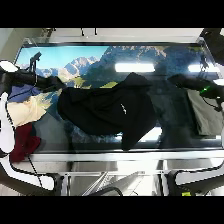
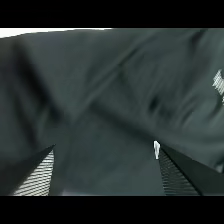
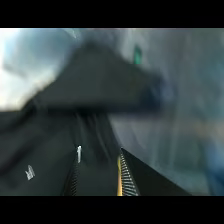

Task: Fold the shirts.

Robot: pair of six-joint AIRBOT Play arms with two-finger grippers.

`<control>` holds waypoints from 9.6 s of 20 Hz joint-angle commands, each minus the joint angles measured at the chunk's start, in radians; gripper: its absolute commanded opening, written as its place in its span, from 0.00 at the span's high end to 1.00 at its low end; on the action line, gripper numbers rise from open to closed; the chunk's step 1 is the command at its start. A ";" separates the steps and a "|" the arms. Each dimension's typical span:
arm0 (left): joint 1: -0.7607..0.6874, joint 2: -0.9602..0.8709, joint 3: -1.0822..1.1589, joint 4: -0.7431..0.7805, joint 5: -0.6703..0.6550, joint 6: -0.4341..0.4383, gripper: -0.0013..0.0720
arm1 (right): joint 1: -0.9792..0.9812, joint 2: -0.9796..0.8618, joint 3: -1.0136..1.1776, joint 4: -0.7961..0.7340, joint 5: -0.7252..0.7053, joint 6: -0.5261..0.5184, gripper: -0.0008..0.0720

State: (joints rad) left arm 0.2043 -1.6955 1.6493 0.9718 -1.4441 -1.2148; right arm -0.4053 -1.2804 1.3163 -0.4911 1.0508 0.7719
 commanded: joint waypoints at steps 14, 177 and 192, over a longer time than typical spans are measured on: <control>-0.089 0.060 -0.503 0.117 0.226 0.021 0.04 | 0.124 -0.150 -0.147 -0.217 0.162 0.063 0.47; -0.108 -0.291 0.404 0.422 -0.238 -0.230 0.02 | 0.126 -0.285 0.164 -0.102 0.071 0.052 0.54; -0.130 -0.087 0.223 0.412 -0.206 -0.246 0.02 | 0.133 -0.285 0.168 -0.119 0.315 0.020 0.87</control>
State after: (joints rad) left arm 0.0834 -1.7950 1.8999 1.3846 -1.6466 -1.4563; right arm -0.2710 -1.5650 1.4799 -0.6956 1.3403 0.8276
